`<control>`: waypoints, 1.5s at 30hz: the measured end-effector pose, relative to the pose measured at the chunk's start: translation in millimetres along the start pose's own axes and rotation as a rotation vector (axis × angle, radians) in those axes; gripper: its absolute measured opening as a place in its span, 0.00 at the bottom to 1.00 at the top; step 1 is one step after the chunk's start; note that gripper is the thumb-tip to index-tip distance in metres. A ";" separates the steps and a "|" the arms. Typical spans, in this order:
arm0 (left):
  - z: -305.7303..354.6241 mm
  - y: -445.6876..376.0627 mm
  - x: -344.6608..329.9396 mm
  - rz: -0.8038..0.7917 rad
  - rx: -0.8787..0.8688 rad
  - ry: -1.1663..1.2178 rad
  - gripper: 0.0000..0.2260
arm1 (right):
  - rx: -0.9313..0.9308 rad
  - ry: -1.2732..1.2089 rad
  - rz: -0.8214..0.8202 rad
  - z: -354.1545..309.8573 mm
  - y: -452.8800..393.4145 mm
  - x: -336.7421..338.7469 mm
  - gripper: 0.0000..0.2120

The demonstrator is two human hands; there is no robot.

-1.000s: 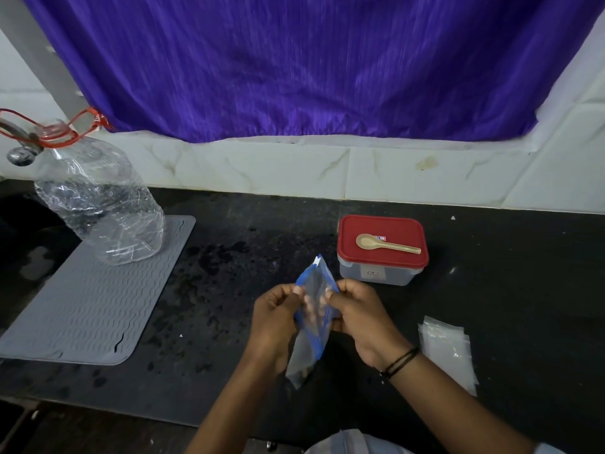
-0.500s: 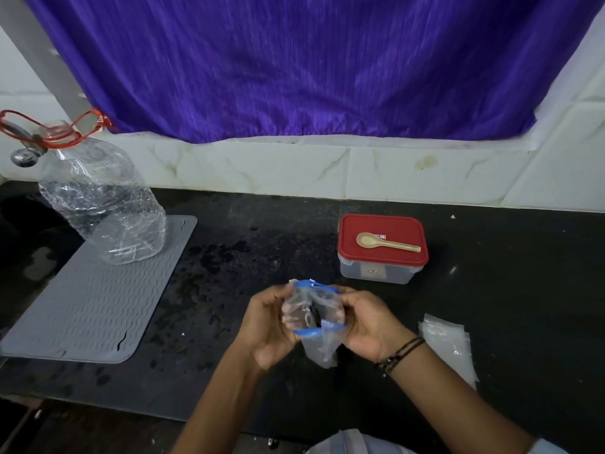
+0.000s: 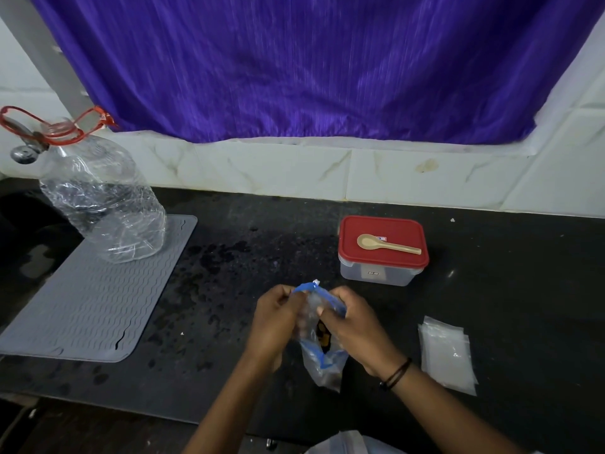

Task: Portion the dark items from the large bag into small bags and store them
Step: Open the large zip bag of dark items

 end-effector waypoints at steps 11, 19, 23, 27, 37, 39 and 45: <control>13.8 17.9 -27.1 -0.267 0.117 0.234 0.11 | -0.053 -0.389 -0.050 5.1 -0.3 1.3 0.10; 25.5 11.5 -21.2 -0.241 -0.012 0.098 0.12 | 0.046 -0.433 -0.058 -9.9 6.4 4.5 0.13; 23.0 1.4 -11.2 -0.116 -0.067 0.031 0.10 | 0.148 -0.412 -0.047 -19.1 8.5 8.9 0.10; 20.0 0.8 -14.8 -0.081 -0.036 0.071 0.10 | 0.205 -0.308 -0.033 -24.2 8.7 8.5 0.04; 15.8 -6.1 -20.7 -0.066 -0.066 -0.027 0.10 | 0.409 0.233 0.106 -39.5 15.9 6.5 0.12; 11.1 -6.8 -13.9 -0.006 -0.048 0.032 0.10 | 0.290 0.081 0.155 -30.5 11.8 16.9 0.13; -20.4 -0.7 -28.6 0.075 0.363 0.776 0.12 | -0.195 -0.724 0.094 11.3 -2.3 29.9 0.15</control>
Point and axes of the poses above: each hand's wrist, its own y-axis away from the middle knuckle, its own x-axis out of the back of the hand, z = x × y, the point moved 10 cm from there along -y, towards the middle knuckle, and after that the axes turned 10 degrees about -x, right-handed, at the moved point
